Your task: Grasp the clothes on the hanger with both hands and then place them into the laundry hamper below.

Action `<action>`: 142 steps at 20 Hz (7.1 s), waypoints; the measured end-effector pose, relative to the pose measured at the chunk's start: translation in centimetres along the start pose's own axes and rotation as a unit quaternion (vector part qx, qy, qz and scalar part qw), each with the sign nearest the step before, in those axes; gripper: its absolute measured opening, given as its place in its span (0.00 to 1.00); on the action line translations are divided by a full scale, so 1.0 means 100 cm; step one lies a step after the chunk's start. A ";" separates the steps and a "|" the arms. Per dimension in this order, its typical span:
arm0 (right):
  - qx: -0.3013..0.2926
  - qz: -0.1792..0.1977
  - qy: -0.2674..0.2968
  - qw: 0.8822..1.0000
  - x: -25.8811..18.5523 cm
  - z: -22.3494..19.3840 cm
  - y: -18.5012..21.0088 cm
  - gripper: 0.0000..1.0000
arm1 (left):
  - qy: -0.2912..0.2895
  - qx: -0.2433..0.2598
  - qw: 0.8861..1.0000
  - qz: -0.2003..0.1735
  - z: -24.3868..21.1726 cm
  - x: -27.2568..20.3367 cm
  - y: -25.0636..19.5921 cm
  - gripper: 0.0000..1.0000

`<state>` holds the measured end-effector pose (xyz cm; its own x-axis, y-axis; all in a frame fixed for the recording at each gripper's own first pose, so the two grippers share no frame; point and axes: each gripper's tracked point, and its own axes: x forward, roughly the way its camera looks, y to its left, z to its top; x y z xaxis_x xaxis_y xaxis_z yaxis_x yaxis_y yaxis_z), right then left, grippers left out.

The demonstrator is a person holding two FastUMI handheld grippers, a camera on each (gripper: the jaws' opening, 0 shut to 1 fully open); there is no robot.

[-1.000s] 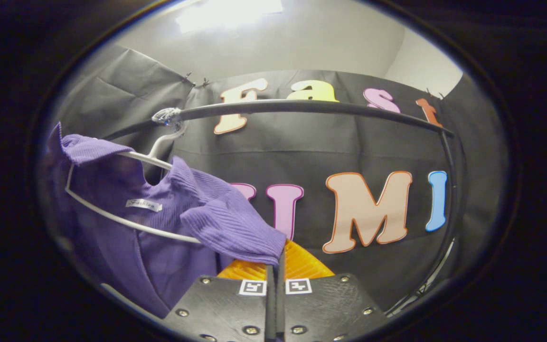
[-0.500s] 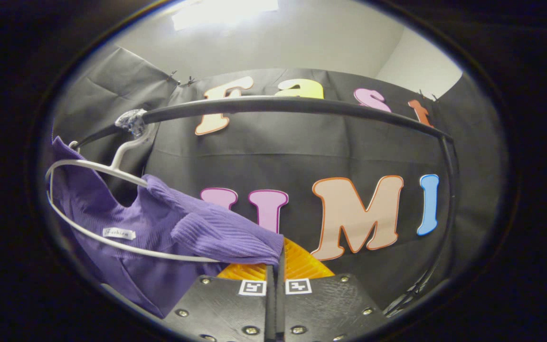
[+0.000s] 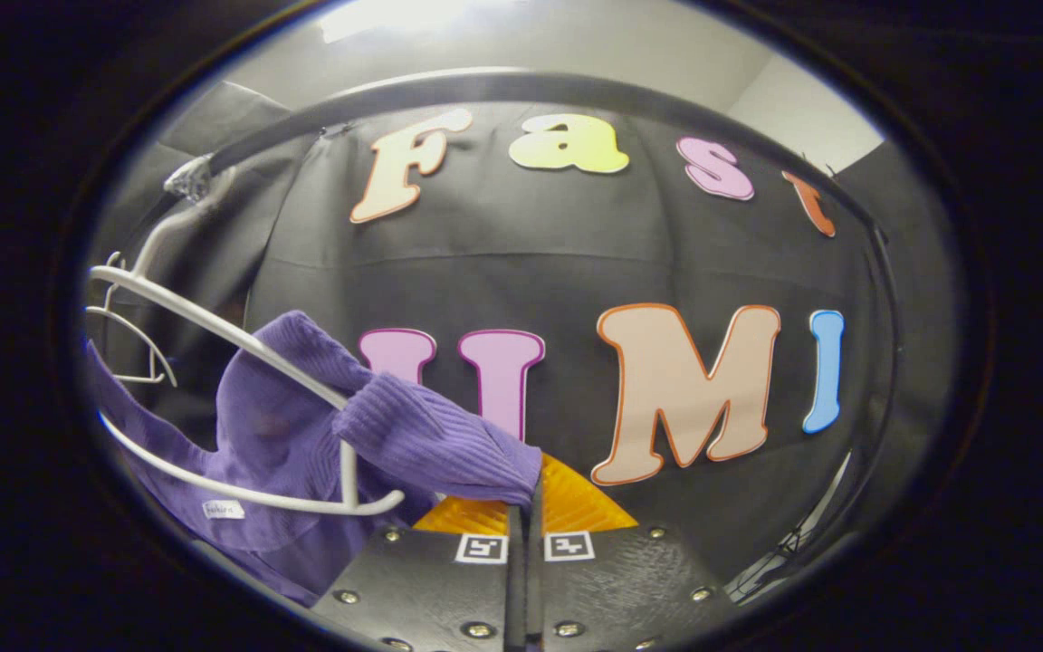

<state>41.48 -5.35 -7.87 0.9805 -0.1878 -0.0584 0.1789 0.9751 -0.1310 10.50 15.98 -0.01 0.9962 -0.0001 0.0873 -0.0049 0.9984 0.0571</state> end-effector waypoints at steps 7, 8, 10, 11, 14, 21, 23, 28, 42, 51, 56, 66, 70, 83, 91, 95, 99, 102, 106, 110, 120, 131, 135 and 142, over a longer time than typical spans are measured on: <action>0.038 0.002 0.054 0.998 0.025 -0.059 0.008 0.00 | 0.027 -0.034 0.999 -0.014 -0.037 0.013 -0.007 0.00; 0.041 0.007 0.061 0.997 0.026 -0.070 0.011 0.01 | 0.030 -0.038 0.999 -0.015 -0.043 0.014 -0.009 0.00; 0.031 0.006 0.072 0.997 0.031 -0.088 0.011 0.01 | 0.039 -0.041 0.998 -0.018 -0.056 0.016 -0.011 0.00; 0.026 0.007 0.076 0.997 0.031 -0.096 0.012 0.00 | 0.043 -0.040 0.998 -0.018 -0.063 0.019 -0.010 0.00; 0.026 0.015 0.088 0.996 0.018 -0.116 0.017 0.01 | 0.058 -0.036 0.998 -0.009 -0.082 0.018 -0.004 0.00; 0.035 0.051 0.074 0.995 -0.040 -0.111 0.039 0.01 | 0.071 -0.035 0.997 -0.019 -0.099 0.006 -0.016 0.00; 0.026 0.054 0.066 0.996 -0.057 -0.104 0.040 0.01 | 0.066 -0.042 0.997 -0.021 -0.096 0.000 -0.021 0.00; 0.029 0.066 0.052 0.996 -0.100 -0.083 0.048 0.01 | 0.054 -0.051 0.997 -0.030 -0.087 -0.018 -0.038 0.00; 0.077 0.071 -0.021 0.994 -0.215 -0.032 0.040 0.01 | 0.035 -0.044 0.993 -0.105 -0.075 -0.041 -0.139 0.00; 0.117 0.076 -0.038 0.990 -0.248 -0.032 0.043 0.01 | 0.008 -0.071 0.989 -0.127 -0.058 -0.032 -0.191 0.00; 0.129 0.074 -0.027 0.989 -0.254 -0.046 0.051 0.01 | 0.009 -0.067 0.989 -0.132 -0.070 -0.023 -0.205 0.00; 0.163 0.050 0.033 0.985 -0.231 -0.128 0.041 0.01 | 0.048 -0.067 0.988 -0.129 -0.148 -0.001 -0.213 0.00; 0.171 0.037 0.065 0.982 -0.218 -0.177 0.035 0.01 | 0.062 -0.060 0.988 -0.129 -0.193 0.006 -0.217 0.00; 0.186 0.004 0.191 0.964 -0.222 -0.374 0.029 0.01 | 0.130 -0.085 0.983 -0.095 -0.346 0.002 -0.219 0.01; 0.163 -0.014 0.289 0.943 -0.232 -0.468 0.030 0.02 | 0.231 -0.068 0.966 -0.095 -0.454 -0.017 -0.225 0.02; 0.154 -0.037 0.336 0.929 -0.245 -0.510 0.025 0.03 | 0.285 -0.069 0.952 -0.092 -0.493 -0.031 -0.225 0.03; 0.140 -0.055 0.382 0.912 -0.264 -0.548 0.018 0.00 | 0.355 -0.046 0.928 -0.100 -0.539 -0.056 -0.223 0.06; 0.141 -0.056 0.391 0.908 -0.271 -0.561 0.015 0.20 | 0.386 -0.057 0.915 -0.106 -0.558 -0.066 -0.228 0.08; 0.114 -0.066 0.397 0.908 -0.274 -0.568 0.004 1.00 | 0.390 -0.053 0.912 -0.115 -0.559 -0.073 -0.229 0.79; 0.095 -0.065 0.389 0.914 -0.275 -0.551 0.004 0.99 | 0.389 -0.053 0.913 -0.106 -0.549 -0.076 -0.224 0.97; 0.034 -0.066 0.297 0.952 -0.235 -0.450 -0.014 0.99 | 0.372 -0.037 0.923 -0.090 -0.484 -0.053 -0.191 0.97; -0.001 -0.018 0.198 0.980 -0.225 -0.321 0.027 1.00 | 0.275 -0.044 0.958 -0.070 -0.341 -0.014 -0.170 0.96; 0.001 -0.022 0.161 0.987 -0.221 -0.275 0.027 0.99 | 0.224 -0.037 0.972 -0.061 -0.290 -0.001 -0.161 0.96; -0.005 -0.019 0.096 0.995 -0.220 -0.195 0.021 0.98 | 0.164 0.000 0.985 -0.045 -0.219 0.005 -0.147 0.95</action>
<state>18.72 -1.50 -26.15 0.9393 -0.2448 -0.2405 0.2142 0.9657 -0.1465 12.99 2.59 -22.57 0.9672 -0.0694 -0.2445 0.0839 0.9953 0.0492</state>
